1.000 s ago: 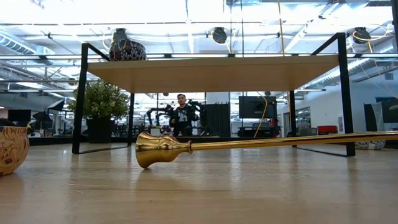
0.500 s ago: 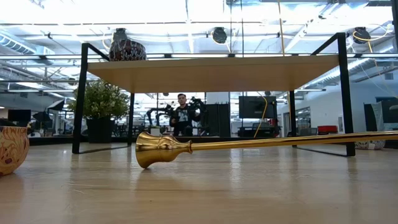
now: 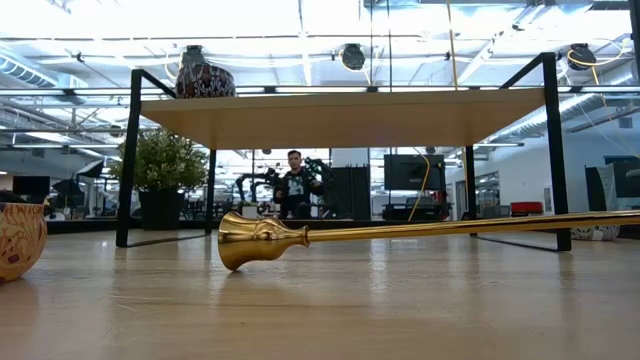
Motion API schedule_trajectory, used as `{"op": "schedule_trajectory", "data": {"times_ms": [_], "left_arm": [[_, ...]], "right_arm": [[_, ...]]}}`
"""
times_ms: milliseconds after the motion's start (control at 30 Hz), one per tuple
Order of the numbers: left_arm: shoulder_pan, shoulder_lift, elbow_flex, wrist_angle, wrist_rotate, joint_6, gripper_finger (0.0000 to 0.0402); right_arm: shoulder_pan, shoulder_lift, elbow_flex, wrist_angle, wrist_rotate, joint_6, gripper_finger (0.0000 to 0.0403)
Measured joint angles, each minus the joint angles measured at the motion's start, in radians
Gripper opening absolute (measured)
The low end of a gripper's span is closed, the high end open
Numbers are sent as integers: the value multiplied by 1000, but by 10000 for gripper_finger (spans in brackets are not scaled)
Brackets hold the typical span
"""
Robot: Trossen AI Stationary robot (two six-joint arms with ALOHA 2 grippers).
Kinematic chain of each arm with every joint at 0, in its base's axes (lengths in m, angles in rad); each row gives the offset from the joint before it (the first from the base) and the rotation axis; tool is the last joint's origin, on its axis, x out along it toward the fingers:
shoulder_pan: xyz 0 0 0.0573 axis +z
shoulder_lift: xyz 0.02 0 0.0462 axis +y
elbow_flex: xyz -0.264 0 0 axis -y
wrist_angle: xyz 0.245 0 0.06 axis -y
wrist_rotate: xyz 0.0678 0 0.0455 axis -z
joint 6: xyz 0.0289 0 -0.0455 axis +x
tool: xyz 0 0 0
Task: Pick & Place candle stick holders
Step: Put the left gold candle holder on the shelf
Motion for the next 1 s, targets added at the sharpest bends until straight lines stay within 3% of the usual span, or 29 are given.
{"op": "schedule_trajectory", "data": {"times_ms": [400,700,1000], "left_arm": [[49,2,-2,29,64,-62,88],[95,2,-2,63,259,-168,88],[164,2,-2,62,322,-180,88]], "right_arm": [[0,-3,2,-8,-24,7,11],[0,-3,3,-15,-29,10,11],[0,-3,3,-15,-28,17,11]]}}
